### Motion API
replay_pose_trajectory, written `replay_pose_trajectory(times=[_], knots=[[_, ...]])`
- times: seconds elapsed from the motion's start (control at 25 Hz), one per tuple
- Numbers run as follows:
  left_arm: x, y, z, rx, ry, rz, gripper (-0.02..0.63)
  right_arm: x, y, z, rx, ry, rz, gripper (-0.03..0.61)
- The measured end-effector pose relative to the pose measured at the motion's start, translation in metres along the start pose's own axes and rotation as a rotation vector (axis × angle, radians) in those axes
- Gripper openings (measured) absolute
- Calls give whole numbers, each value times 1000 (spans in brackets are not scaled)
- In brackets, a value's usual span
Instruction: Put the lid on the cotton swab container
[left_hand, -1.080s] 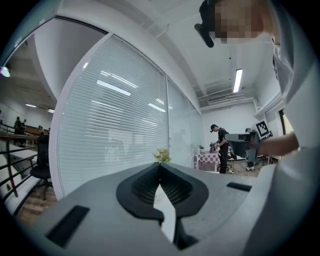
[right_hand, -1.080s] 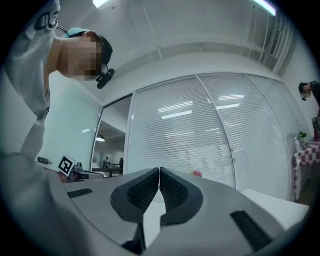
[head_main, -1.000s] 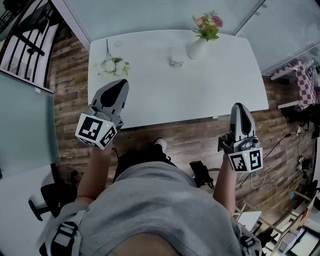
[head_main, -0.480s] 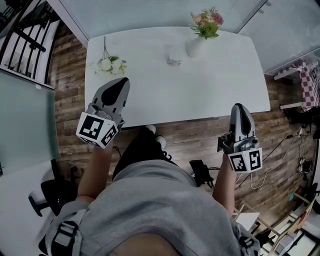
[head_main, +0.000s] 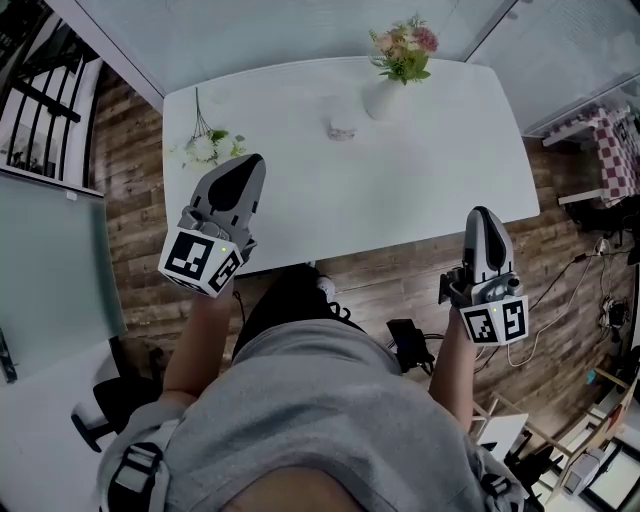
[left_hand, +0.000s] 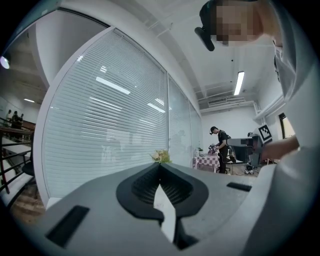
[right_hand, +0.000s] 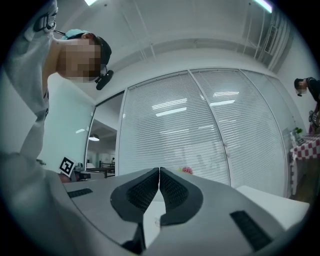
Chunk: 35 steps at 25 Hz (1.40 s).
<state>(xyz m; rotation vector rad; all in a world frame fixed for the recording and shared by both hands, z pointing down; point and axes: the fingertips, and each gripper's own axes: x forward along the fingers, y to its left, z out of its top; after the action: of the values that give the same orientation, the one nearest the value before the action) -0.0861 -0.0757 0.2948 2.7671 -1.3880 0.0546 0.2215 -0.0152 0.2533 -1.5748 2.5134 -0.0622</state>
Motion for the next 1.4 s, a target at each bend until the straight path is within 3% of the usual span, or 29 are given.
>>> replay_pose_trajectory(times=[1.0, 1.4], knots=[[68, 58, 4, -15, 23, -122, 8, 84, 2, 9, -17, 43, -41, 26], [67, 59, -1, -2, 27, -68, 8, 97, -9, 6, -13, 64, 17, 26]])
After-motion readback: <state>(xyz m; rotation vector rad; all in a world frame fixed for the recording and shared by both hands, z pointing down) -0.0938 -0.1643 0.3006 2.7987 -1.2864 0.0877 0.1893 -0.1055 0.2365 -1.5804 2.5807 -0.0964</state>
